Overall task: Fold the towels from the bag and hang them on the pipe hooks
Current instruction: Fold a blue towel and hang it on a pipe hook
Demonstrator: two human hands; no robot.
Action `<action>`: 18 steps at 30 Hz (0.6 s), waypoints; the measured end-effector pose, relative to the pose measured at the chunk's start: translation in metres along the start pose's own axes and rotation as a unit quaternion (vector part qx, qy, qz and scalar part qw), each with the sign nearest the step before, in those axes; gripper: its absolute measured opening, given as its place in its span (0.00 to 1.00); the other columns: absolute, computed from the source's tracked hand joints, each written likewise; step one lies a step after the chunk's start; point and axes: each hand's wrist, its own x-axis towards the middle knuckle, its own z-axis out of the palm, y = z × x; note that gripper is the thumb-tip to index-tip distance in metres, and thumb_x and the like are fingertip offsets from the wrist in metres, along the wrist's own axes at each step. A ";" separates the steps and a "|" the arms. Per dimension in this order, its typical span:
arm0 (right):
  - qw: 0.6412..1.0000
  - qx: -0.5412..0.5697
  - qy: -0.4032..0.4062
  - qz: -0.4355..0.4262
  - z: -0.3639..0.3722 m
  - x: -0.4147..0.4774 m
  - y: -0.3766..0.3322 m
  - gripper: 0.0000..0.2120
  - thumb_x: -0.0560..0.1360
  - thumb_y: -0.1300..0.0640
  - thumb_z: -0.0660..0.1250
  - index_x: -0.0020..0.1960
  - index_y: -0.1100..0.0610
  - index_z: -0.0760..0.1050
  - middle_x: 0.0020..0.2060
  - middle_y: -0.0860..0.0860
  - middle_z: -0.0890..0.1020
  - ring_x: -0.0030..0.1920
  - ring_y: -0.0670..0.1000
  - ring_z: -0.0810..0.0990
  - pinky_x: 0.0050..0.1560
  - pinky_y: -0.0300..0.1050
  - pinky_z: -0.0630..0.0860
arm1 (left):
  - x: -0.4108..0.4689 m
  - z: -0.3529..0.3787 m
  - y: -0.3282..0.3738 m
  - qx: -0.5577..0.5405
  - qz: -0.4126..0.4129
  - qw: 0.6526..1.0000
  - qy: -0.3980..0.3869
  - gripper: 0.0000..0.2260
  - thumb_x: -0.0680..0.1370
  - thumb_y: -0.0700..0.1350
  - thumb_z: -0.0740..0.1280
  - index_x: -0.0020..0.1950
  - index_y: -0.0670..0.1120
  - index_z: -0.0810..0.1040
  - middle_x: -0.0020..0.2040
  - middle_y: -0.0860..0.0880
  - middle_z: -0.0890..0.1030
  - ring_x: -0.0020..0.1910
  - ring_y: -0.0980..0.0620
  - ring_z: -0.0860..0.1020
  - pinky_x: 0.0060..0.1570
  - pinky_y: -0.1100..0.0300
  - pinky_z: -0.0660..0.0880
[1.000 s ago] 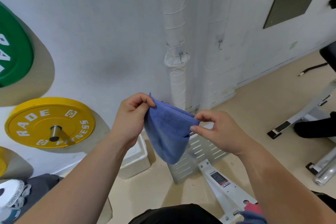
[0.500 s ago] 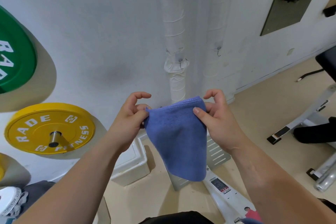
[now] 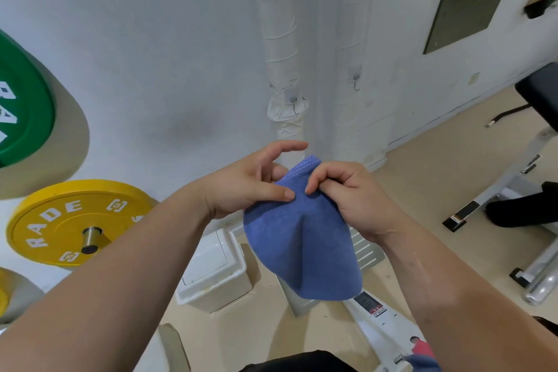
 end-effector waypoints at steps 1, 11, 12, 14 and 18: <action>1.000 0.008 0.009 0.004 -0.002 0.000 0.002 0.21 0.77 0.74 0.59 0.37 0.54 0.81 0.35 0.44 0.82 0.40 0.42 0.78 0.43 0.32 0.73 | 0.001 0.002 0.000 0.006 0.012 1.000 0.020 0.32 0.75 0.36 0.70 0.75 0.56 0.67 0.46 0.37 0.80 0.46 0.44 0.81 0.50 0.52 0.78; 0.991 -0.049 -0.099 0.079 0.004 -0.015 0.065 0.17 0.69 0.68 0.77 0.45 0.46 0.86 0.45 0.44 0.87 0.47 0.43 0.83 0.51 0.38 0.78 | 0.008 -0.003 -0.002 0.092 0.051 0.970 0.220 0.15 0.81 0.32 0.63 0.43 0.48 0.84 0.41 0.57 0.84 0.43 0.59 0.80 0.49 0.65 0.74; 0.990 -0.054 -0.101 0.083 0.007 -0.015 0.073 0.17 0.69 0.68 0.78 0.45 0.46 0.86 0.46 0.43 0.86 0.49 0.42 0.83 0.52 0.37 0.78 | 0.009 -0.006 -0.002 0.094 0.045 0.966 0.237 0.16 0.81 0.33 0.63 0.43 0.49 0.85 0.42 0.57 0.85 0.44 0.59 0.81 0.49 0.65 0.74; 0.990 -0.060 -0.083 0.093 0.013 -0.015 0.090 0.15 0.68 0.64 0.79 0.48 0.46 0.86 0.51 0.43 0.85 0.54 0.43 0.83 0.56 0.40 0.79 | 0.009 -0.014 -0.005 0.096 0.038 0.957 0.270 0.17 0.81 0.34 0.64 0.44 0.52 0.86 0.45 0.57 0.86 0.47 0.59 0.82 0.51 0.65 0.75; 0.984 -0.084 -0.059 0.142 0.023 -0.020 0.118 0.17 0.68 0.57 0.79 0.54 0.45 0.84 0.54 0.42 0.83 0.56 0.43 0.81 0.58 0.43 0.79 | 0.010 -0.025 -0.012 0.068 0.039 0.937 0.341 0.18 0.81 0.34 0.64 0.47 0.54 0.87 0.53 0.54 0.86 0.51 0.58 0.82 0.54 0.64 0.77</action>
